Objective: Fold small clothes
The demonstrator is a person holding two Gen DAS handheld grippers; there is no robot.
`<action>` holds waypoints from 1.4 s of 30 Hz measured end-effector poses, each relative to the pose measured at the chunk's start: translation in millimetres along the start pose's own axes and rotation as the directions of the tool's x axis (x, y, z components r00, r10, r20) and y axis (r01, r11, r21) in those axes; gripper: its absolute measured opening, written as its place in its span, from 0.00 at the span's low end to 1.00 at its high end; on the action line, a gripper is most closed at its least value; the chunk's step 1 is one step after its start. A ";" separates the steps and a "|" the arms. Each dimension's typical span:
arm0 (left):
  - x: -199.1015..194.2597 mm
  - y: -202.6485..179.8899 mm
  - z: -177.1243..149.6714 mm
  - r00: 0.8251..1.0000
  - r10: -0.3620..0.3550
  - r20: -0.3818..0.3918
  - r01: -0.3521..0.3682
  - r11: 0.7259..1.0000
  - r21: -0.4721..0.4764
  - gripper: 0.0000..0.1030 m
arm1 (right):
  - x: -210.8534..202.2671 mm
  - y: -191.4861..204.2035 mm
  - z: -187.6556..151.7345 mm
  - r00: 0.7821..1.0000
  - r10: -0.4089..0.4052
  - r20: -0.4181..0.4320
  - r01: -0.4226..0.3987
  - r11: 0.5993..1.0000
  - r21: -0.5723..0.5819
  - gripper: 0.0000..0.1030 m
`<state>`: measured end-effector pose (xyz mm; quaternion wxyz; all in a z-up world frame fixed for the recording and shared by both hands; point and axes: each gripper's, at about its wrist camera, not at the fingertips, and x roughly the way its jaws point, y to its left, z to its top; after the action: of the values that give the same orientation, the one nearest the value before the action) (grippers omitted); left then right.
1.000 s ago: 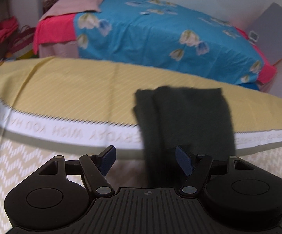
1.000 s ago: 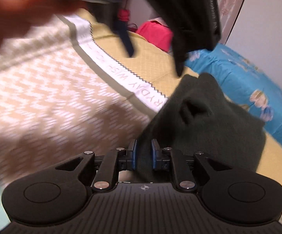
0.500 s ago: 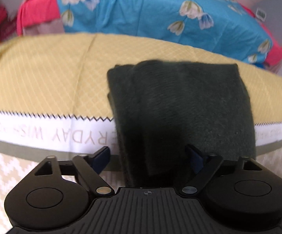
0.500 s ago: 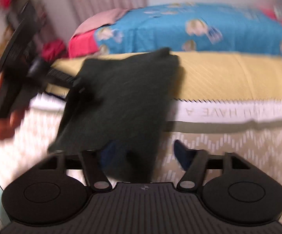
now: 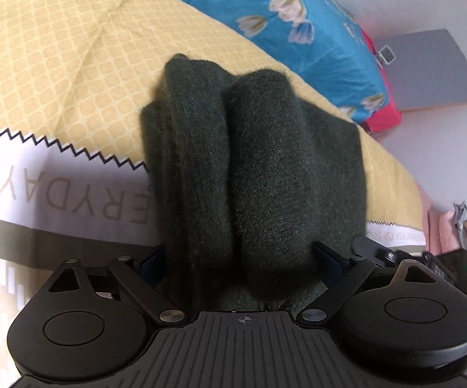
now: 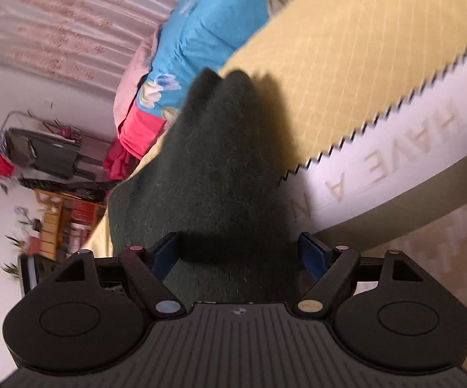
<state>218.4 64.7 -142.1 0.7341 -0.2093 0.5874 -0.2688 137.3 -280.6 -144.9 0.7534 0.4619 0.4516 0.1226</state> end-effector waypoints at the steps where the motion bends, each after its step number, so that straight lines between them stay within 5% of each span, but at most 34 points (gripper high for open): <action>1: 2.3 -3.5 1.9 1.000 -0.002 0.007 0.002 1.000 0.001 1.00 | 5.3 -3.9 -0.1 1.000 0.018 -0.005 -0.018 0.999 0.036 0.82; 8: 2.4 -27.2 -6.0 0.999 -0.029 0.047 0.026 0.998 0.052 1.00 | 4.8 -6.9 -2.1 0.997 0.075 0.010 -0.075 0.985 0.153 0.50; 16: -47.7 -81.3 -39.4 0.993 -0.098 0.062 0.087 0.981 0.172 1.00 | -46.2 29.5 -15.9 0.985 0.168 0.023 -0.170 0.978 0.120 0.49; 24: -96.1 -123.4 -119.6 0.981 -0.193 -0.018 0.191 0.950 0.248 1.00 | -150.6 36.7 -84.0 0.980 0.188 0.067 -0.197 0.966 0.170 0.51; 27: -79.2 -121.0 -152.1 0.987 -0.141 -0.082 0.158 0.950 0.270 1.00 | -170.3 20.8 -114.4 0.992 0.115 0.056 -0.124 0.972 0.198 0.60; 29: -52.4 -114.4 -167.4 0.991 -0.015 -0.133 0.052 0.957 0.285 1.00 | -171.6 8.1 -129.7 0.997 -0.045 0.065 0.032 0.982 0.189 0.65; 31: -23.0 -110.4 -180.2 0.967 0.184 -0.176 -0.118 0.936 0.331 1.00 | -169.6 0.2 -142.4 0.977 -0.206 0.061 0.192 0.964 0.184 0.67; 33: -24.3 -112.6 -189.1 0.970 0.197 -0.144 -0.133 0.920 0.368 1.00 | -167.4 3.8 -155.0 0.956 -0.286 0.062 0.275 0.951 0.144 0.67; 37: -42.7 -126.1 -200.9 0.965 0.254 -0.063 -0.202 0.876 0.437 1.00 | -157.3 24.5 -168.8 0.948 -0.315 0.040 0.313 0.949 0.046 0.79; 42: -56.9 -131.9 -221.5 0.938 0.347 0.010 -0.312 0.829 0.464 1.00 | -133.0 45.6 -195.9 0.873 -0.486 -0.050 0.468 0.861 -0.198 0.84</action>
<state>-26.6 1.8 -66.4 0.7752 0.0845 0.5616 -0.2766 -82.4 -221.3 -65.1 0.7757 0.2594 0.5753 -0.0049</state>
